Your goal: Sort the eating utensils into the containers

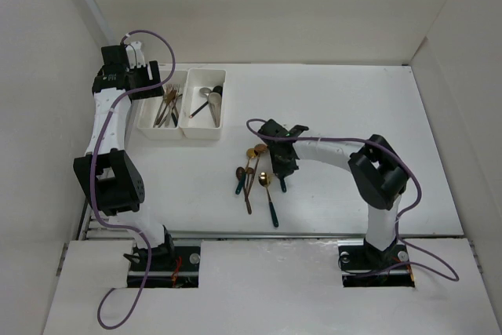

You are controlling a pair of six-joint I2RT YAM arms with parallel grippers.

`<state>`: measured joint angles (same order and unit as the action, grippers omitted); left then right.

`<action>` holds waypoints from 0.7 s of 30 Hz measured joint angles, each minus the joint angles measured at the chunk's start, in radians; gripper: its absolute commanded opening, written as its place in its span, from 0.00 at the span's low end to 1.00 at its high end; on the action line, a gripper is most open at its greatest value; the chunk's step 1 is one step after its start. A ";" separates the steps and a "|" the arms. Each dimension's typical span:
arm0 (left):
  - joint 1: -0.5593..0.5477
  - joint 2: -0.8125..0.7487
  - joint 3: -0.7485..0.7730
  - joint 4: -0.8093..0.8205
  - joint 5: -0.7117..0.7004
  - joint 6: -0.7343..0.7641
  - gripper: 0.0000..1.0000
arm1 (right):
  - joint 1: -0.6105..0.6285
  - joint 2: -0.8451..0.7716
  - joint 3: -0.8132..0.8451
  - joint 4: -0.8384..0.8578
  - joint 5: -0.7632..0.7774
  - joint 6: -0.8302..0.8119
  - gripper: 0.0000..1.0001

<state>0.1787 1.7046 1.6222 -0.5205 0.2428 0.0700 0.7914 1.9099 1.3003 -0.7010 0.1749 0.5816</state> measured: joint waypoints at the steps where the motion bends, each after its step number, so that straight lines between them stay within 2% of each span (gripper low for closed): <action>1: 0.000 0.000 0.000 0.000 0.000 0.000 0.68 | -0.013 -0.001 0.001 -0.002 0.013 0.004 0.00; 5: 0.000 0.000 0.000 0.000 0.000 0.000 0.68 | -0.080 -0.002 0.031 -0.051 0.093 0.013 0.00; 8: 0.000 0.000 0.000 0.000 0.000 0.000 0.68 | -0.133 -0.002 0.130 -0.114 0.160 0.016 0.00; 12: 0.000 0.000 -0.001 0.001 0.011 0.000 0.68 | -0.156 0.003 0.378 -0.132 0.224 0.005 0.00; 15: 0.000 0.000 -0.004 0.002 0.024 0.000 0.68 | -0.142 0.040 0.629 -0.090 0.225 -0.011 0.00; 19: 0.000 0.000 -0.019 0.007 0.034 0.000 0.68 | -0.115 0.183 0.938 0.043 0.125 -0.021 0.00; 21: 0.000 0.000 -0.027 0.007 0.034 0.000 0.68 | -0.103 0.255 1.013 0.133 0.052 -0.018 0.00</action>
<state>0.1787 1.7042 1.5948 -0.5133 0.2768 0.0700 0.6888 2.1647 2.3135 -0.5682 0.2268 0.5636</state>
